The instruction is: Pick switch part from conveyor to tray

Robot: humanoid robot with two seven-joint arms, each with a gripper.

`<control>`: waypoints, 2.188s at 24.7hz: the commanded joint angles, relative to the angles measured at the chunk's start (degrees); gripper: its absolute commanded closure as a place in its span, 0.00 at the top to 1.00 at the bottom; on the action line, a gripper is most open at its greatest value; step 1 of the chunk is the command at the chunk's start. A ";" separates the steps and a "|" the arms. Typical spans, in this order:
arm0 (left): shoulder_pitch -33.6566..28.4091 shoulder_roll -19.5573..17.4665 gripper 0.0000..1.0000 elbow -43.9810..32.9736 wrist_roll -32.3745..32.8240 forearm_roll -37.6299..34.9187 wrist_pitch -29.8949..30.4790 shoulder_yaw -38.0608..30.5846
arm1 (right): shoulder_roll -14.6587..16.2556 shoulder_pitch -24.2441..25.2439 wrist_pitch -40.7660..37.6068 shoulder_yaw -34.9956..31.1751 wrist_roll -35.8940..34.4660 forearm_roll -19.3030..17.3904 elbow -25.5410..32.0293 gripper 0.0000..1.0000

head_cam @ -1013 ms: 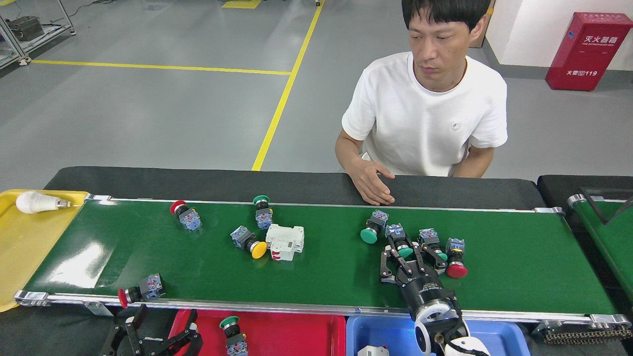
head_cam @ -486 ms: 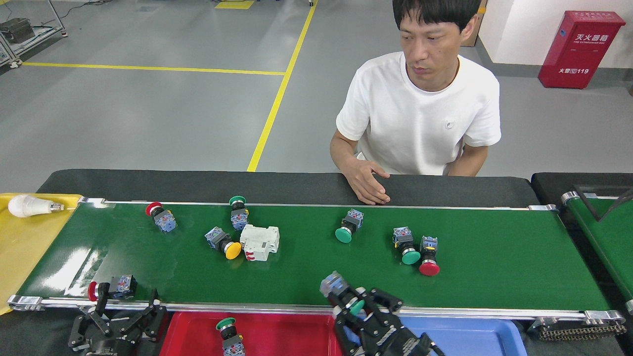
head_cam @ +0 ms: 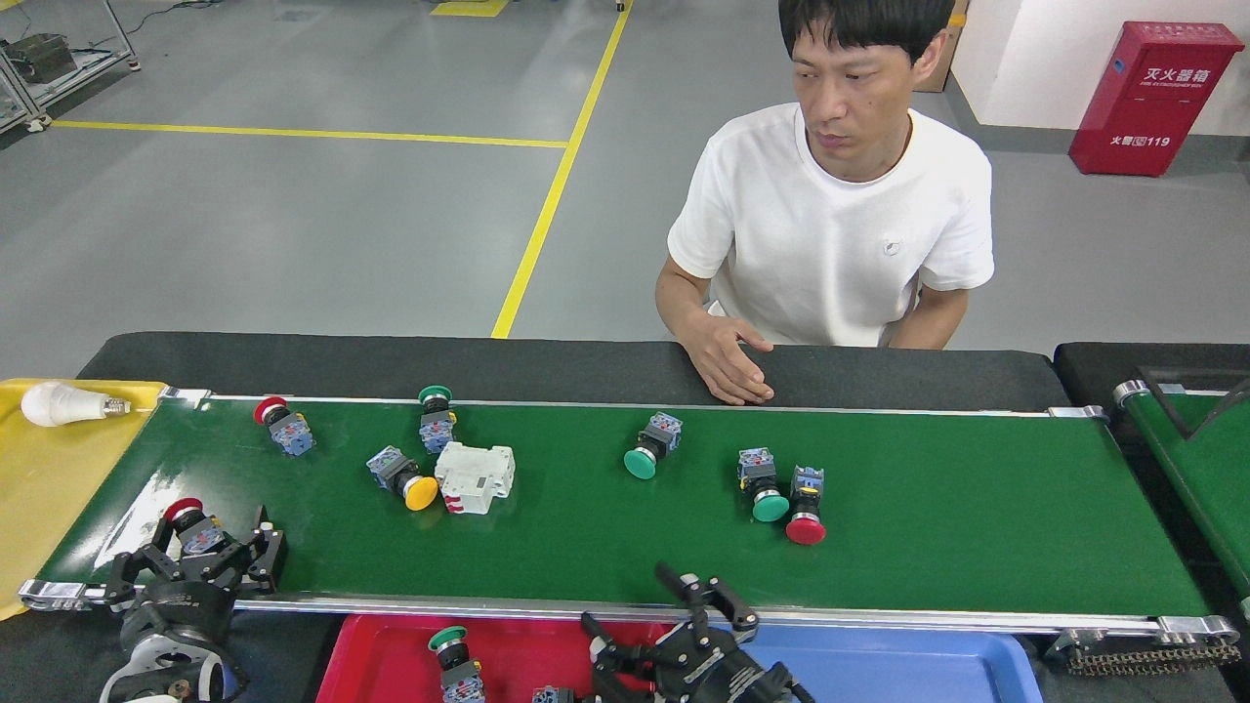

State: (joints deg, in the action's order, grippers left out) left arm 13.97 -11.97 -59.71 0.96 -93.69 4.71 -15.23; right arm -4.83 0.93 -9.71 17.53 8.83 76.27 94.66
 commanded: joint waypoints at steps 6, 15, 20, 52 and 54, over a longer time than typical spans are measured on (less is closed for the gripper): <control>0.89 -0.33 0.05 1.35 1.85 3.51 4.43 -0.50 | 4.56 0.13 19.73 -7.77 -9.53 0.20 2.02 0.98; -19.15 0.02 0.07 -27.31 1.33 14.32 17.79 -0.24 | 7.90 13.14 24.48 -8.12 -15.86 0.02 4.13 0.99; -28.11 2.66 0.08 -36.44 -0.52 13.80 28.95 4.06 | 8.25 13.22 24.48 -8.12 -16.04 -0.07 5.27 0.99; -23.20 9.69 1.00 -31.17 0.80 10.81 15.59 -10.08 | 8.25 12.87 24.65 -12.08 -15.60 -0.77 4.30 0.99; -18.37 8.90 1.00 -27.23 0.71 7.39 14.45 -10.08 | 8.25 12.78 24.65 -12.08 -15.69 -0.77 3.86 0.99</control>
State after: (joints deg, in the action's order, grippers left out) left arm -6.36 -2.19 -88.08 1.77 -85.04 20.57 -25.29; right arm 3.19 14.38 14.97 5.73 -6.78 75.60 98.18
